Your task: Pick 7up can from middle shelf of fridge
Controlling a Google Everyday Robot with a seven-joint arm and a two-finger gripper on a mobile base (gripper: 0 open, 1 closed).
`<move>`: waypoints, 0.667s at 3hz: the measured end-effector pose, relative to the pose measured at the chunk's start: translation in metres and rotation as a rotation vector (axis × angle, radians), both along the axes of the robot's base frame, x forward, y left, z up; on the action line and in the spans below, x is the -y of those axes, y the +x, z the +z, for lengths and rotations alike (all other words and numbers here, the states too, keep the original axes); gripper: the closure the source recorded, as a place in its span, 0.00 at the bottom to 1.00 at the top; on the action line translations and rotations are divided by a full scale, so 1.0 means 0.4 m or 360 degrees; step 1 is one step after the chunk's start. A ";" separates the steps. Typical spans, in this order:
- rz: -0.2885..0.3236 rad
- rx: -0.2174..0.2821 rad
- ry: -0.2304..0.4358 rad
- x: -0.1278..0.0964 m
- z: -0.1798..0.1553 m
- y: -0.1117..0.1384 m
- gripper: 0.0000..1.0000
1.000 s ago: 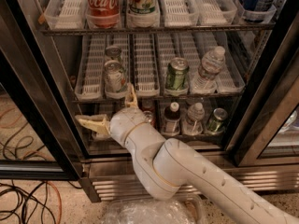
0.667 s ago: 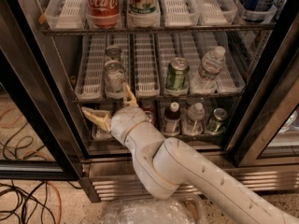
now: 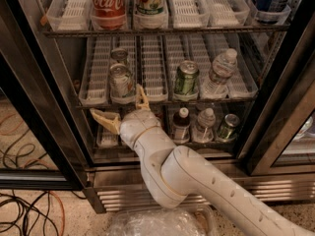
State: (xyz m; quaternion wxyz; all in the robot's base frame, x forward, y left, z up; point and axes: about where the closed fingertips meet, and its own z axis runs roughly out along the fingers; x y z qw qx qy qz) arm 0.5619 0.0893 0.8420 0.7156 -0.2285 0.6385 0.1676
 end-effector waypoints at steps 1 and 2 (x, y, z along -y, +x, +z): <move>-0.0049 0.0012 0.0024 0.018 0.003 0.010 0.19; -0.0051 0.0013 0.0023 0.018 0.002 0.011 0.23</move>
Offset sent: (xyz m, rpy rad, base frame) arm 0.0086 -0.0062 -0.0020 0.0040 -0.0117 -0.0370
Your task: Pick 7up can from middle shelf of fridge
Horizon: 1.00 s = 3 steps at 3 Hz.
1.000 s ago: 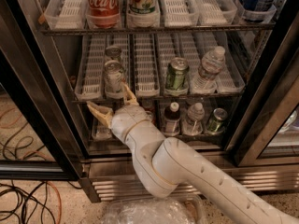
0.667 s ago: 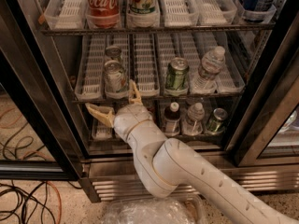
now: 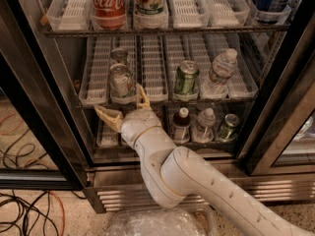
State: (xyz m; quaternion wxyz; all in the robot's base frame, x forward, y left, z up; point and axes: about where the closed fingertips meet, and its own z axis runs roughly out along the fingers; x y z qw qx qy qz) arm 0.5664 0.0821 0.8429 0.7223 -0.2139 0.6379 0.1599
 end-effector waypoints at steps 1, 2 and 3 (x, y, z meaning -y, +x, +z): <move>-0.0003 -0.0001 -0.0012 -0.007 -0.004 0.012 0.29; -0.0018 -0.0007 -0.0013 -0.006 -0.006 0.030 0.27; -0.0073 -0.0012 -0.0014 0.002 0.009 0.109 0.27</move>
Offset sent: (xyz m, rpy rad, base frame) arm 0.0206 0.0014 -0.0032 -0.0091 0.0083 -0.0243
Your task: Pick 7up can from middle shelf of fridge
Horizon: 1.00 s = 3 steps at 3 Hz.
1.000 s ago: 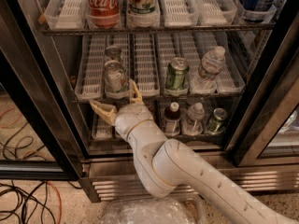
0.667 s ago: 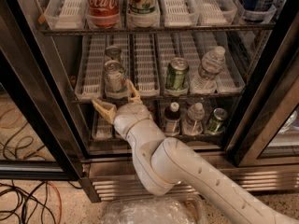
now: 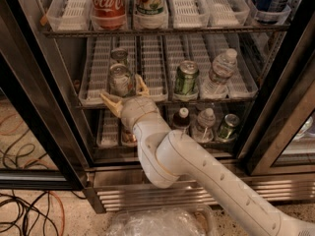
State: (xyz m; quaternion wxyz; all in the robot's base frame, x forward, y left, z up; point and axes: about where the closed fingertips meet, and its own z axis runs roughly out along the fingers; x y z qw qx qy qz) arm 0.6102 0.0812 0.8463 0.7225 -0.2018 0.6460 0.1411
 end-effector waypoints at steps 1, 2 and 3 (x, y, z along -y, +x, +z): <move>-0.0001 -0.0014 0.0004 -0.003 -0.001 0.024 0.26; -0.0001 -0.0031 0.0003 -0.008 -0.009 0.050 0.27; -0.0024 -0.0043 0.0008 -0.002 -0.013 0.076 0.25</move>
Offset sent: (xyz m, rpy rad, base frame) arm 0.0324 0.0048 -0.0072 0.0010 0.0321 -0.0016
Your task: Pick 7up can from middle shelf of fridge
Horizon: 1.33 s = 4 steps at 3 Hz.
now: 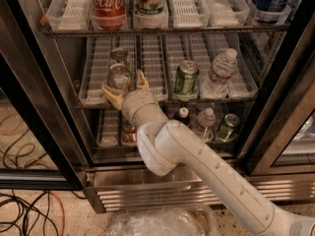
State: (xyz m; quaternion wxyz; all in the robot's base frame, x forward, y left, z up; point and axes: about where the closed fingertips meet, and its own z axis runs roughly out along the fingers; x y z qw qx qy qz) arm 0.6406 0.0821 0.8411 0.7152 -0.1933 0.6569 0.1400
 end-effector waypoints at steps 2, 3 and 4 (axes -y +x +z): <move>-0.0039 -0.0007 0.0006 0.006 0.000 0.038 0.24; -0.0054 -0.0008 0.0017 0.004 -0.003 0.045 0.43; -0.0054 -0.0008 0.0017 0.004 -0.003 0.045 0.66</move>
Offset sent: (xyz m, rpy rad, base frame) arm 0.0226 -0.0041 -0.0001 0.0037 0.0069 -0.0379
